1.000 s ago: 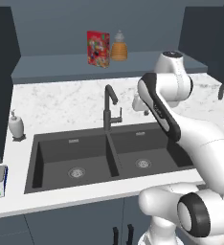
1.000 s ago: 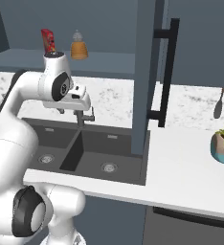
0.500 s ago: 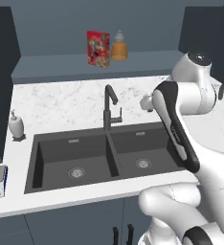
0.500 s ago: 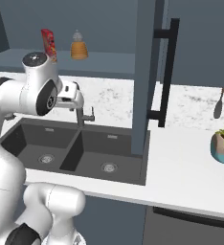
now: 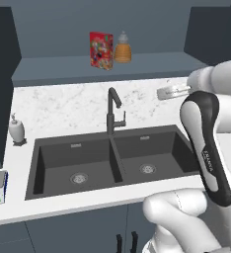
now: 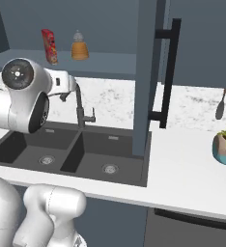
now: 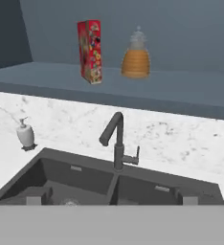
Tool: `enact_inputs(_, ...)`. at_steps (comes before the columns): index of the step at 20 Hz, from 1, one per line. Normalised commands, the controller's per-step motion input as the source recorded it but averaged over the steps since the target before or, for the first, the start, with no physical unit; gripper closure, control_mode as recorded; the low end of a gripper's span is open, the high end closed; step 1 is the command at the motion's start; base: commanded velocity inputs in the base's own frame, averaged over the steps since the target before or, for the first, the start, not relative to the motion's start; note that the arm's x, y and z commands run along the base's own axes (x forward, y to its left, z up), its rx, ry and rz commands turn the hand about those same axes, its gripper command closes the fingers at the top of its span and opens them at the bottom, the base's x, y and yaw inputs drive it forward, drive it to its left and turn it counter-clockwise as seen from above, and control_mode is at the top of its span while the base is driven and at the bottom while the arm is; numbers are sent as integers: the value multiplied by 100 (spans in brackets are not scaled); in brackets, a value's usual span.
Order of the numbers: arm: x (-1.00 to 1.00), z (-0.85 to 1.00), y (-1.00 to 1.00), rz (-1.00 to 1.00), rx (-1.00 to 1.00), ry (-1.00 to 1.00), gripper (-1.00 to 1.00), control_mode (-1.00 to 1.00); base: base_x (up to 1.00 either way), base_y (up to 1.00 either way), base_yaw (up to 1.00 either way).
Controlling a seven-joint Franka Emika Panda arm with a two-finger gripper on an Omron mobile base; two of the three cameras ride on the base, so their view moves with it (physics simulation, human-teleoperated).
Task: Pick the cereal and place it on the digital scale for weighing, and close the cabinet.
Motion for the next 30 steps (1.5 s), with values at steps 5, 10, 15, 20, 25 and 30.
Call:
enact_inputs(5,-3,95,10,14,0,-33,-100,-100,0,0,0)
enact_inputs(10,0,64,16,18,6,-34,-100,-100,0,0,0)
enact_inputs(15,-2,60,14,16,9,-30,-100,-100,0,0,0)
enact_inputs(20,-4,21,47,16,0,14,-100,-100,0,0,0)
enact_inputs(25,19,3,29,13,-7,29,-100,-100,0,0,0)
enact_inputs(30,30,-19,15,2,0,-1,-100,-100,0,0,0)
